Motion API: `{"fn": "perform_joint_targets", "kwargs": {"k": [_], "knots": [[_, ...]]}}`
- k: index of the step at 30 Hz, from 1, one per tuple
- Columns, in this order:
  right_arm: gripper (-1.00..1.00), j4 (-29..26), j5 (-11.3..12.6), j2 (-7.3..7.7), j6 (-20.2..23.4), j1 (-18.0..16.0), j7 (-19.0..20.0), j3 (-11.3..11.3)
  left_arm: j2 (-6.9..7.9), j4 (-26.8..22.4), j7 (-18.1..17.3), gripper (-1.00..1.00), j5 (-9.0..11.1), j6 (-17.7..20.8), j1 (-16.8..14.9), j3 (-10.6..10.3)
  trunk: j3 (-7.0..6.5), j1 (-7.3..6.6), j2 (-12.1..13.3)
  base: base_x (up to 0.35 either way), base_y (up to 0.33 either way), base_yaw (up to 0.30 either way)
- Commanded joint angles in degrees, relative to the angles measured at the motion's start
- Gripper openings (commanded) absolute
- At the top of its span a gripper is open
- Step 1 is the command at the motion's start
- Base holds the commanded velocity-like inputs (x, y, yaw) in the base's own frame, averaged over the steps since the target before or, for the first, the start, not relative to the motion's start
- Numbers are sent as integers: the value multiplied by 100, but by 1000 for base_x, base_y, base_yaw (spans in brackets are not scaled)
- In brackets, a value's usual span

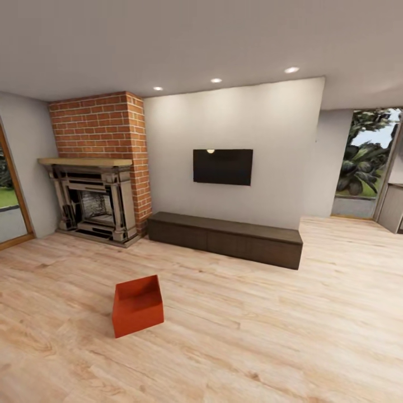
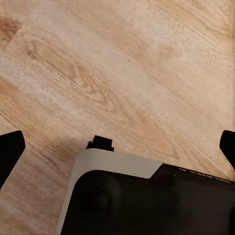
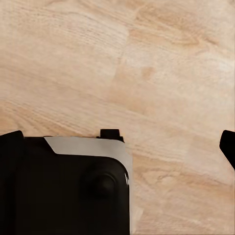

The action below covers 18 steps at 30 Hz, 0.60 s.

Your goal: Move the two storage containers from the living room to the garage. In the garage, place one container on the floor and stack the other container on top of it (either order is fine).

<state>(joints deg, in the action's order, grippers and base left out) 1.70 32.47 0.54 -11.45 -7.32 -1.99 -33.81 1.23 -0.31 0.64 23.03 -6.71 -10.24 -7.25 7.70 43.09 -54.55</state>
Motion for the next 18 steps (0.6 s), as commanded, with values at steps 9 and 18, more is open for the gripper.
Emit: {"fn": "perform_joint_targets", "kwargs": {"k": [9, 18], "knots": [[100, 14, 30, -2, -10, -7, -11, -54, -8, 0, 7, 100, 39, -20, -4, -52, 8, 4, -5, 320, 0, 53], [100, 14, 40, -1, -17, -7, -12, -38, -9, -1, 7, 100, 36, -23, -4, -54, 8, 4, -5, 320, 0, 256]]}}
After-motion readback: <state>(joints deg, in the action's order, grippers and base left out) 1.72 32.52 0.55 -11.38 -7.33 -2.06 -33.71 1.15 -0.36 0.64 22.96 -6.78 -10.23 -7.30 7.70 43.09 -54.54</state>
